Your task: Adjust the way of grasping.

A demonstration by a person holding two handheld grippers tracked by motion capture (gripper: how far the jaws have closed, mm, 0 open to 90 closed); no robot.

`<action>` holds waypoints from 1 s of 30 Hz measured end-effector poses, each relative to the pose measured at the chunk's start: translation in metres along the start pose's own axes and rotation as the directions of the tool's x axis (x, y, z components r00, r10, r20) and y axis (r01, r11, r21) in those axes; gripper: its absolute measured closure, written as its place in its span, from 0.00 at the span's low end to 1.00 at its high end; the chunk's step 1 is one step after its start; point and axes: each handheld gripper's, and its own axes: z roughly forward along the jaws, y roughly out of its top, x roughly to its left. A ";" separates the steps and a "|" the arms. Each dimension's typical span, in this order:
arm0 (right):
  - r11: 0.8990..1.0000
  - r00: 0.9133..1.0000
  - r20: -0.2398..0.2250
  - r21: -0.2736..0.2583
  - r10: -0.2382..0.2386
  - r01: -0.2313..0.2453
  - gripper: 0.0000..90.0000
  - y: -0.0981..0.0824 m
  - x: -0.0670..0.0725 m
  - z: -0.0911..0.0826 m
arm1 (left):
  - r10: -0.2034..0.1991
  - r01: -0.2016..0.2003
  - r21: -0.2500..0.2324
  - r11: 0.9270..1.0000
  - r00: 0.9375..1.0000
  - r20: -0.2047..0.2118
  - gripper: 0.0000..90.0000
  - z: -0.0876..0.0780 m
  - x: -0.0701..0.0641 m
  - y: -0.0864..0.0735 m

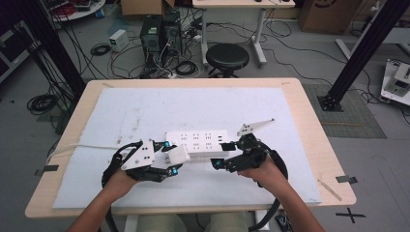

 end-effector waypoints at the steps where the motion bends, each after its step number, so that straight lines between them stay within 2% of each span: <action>1: 1.000 1.000 -0.011 0.001 0.015 -0.015 0.20 0.001 0.000 0.002 | 0.001 -0.001 -0.004 1.000 1.000 0.001 0.47 0.001 0.000 0.001; 8: 0.998 0.995 -0.077 0.022 0.065 -0.064 0.20 0.007 0.001 0.012 | 0.035 -0.035 -0.001 0.999 0.999 0.012 0.47 0.008 -0.004 0.005; 15: 0.996 0.989 -0.124 0.048 0.079 -0.073 0.20 0.013 0.004 0.023 | 0.043 -0.043 -0.001 0.999 0.999 0.023 0.47 0.013 -0.006 0.007; 22: 0.990 0.973 -0.187 0.065 0.135 -0.125 0.20 0.017 0.004 0.031 | 0.053 -0.052 -0.004 0.999 0.998 0.031 0.47 0.016 -0.008 0.008; 29: 0.985 0.966 -0.198 0.079 0.166 -0.153 0.20 0.019 0.001 0.036 | 0.063 -0.063 -0.008 0.998 0.997 0.049 0.47 0.020 -0.009 0.011; 30: 0.983 0.962 -0.203 0.079 0.181 -0.168 0.20 0.020 0.002 0.037 | 0.063 -0.063 -0.010 0.998 0.997 0.052 0.47 0.021 -0.010 0.011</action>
